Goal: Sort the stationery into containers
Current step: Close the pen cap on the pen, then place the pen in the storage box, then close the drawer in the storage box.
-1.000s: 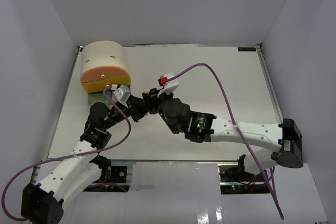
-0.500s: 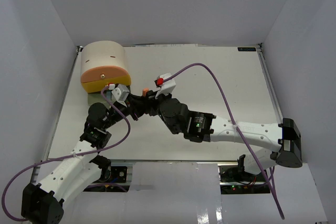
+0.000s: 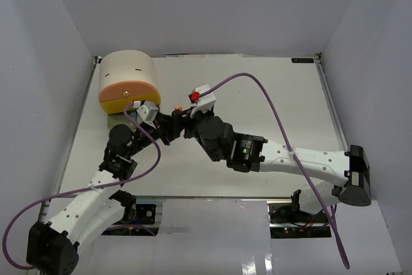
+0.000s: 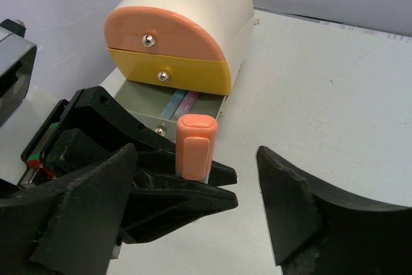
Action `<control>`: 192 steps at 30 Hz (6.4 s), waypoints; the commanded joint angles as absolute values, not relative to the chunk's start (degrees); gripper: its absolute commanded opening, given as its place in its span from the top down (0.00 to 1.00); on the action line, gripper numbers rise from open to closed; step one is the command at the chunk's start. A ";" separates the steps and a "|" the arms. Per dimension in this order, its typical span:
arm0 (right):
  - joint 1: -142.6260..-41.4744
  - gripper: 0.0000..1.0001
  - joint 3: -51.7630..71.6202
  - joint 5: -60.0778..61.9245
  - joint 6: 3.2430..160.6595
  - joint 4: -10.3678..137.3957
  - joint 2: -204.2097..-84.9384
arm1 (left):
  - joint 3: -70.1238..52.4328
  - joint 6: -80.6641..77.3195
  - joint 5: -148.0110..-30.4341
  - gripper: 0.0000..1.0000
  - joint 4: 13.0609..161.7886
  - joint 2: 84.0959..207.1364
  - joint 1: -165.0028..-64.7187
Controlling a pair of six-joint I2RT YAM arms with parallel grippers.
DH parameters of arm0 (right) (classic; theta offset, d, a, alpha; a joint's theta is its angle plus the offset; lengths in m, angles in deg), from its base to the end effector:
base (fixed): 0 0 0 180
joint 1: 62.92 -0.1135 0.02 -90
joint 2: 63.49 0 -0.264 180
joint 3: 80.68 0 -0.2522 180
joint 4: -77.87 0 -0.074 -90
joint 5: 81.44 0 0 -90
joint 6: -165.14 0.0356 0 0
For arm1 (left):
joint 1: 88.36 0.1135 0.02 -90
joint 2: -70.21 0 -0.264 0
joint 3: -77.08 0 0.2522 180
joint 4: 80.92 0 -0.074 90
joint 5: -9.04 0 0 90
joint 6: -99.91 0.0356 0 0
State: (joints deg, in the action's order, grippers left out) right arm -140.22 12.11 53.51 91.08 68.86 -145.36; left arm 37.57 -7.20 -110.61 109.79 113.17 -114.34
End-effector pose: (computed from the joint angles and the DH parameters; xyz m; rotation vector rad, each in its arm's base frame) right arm 0.0977 0.3191 0.3920 -0.2717 1.6286 0.6119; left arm 0.1565 -0.0958 0.2915 0.5555 1.4348 -0.9772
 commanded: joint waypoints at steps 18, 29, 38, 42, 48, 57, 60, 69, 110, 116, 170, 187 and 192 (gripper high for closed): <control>-134.64 0.07 35.45 66.31 90.34 70.53 -115.01 | 32.47 -34.45 -74.50 0.79 88.00 118.38 -112.98; -133.76 0.07 46.89 62.88 95.44 67.45 -106.21 | 29.75 -56.79 -66.46 0.77 76.18 117.67 -102.00; -133.68 0.07 51.81 63.58 97.55 64.55 -97.34 | 28.70 -65.59 -70.24 0.72 77.58 124.07 -92.85; -133.59 0.07 53.57 64.55 97.55 64.20 -93.91 | 28.34 -67.44 -70.06 0.70 78.89 126.63 -91.88; -133.68 0.07 54.19 64.81 97.37 64.20 -92.76 | 26.24 -67.79 -68.83 0.59 78.03 130.76 -91.61; -133.67 0.07 54.54 64.37 97.55 64.20 -93.29 | 26.67 -69.28 -69.27 0.47 78.82 132.17 -91.44; -133.68 0.07 54.54 64.11 97.55 62.53 -93.20 | 26.76 -69.72 -69.80 0.46 79.17 133.05 -91.26; -133.59 0.07 53.40 64.55 96.41 59.72 -91.36 | 23.69 -60.95 -73.58 0.38 79.08 127.26 -91.17; -133.59 0.09 58.31 65.17 91.40 57.17 -83.53 | 44.16 -23.84 -73.32 0.20 95.25 123.64 -91.17; -133.67 0.08 58.67 65.17 91.40 57.17 -83.01 | 44.78 -24.02 -73.49 0.27 99.12 125.75 -91.17; -133.67 0.08 59.55 64.55 91.40 57.17 -85.47 | 41.27 -18.66 -78.94 0.32 107.46 135.15 -91.44; -133.59 0.08 60.16 65.25 91.57 57.17 -84.85 | 38.98 -21.11 -74.73 0.31 120.21 147.46 -91.52; -133.59 0.08 60.25 65.52 91.48 57.17 -85.02 | 39.24 -21.82 -72.62 0.31 123.55 147.90 -91.44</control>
State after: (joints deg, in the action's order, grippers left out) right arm -133.75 60.18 63.94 92.22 56.01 -85.30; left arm 40.80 -20.97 -75.07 118.69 148.40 -91.48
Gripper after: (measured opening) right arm 0.921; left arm 0.689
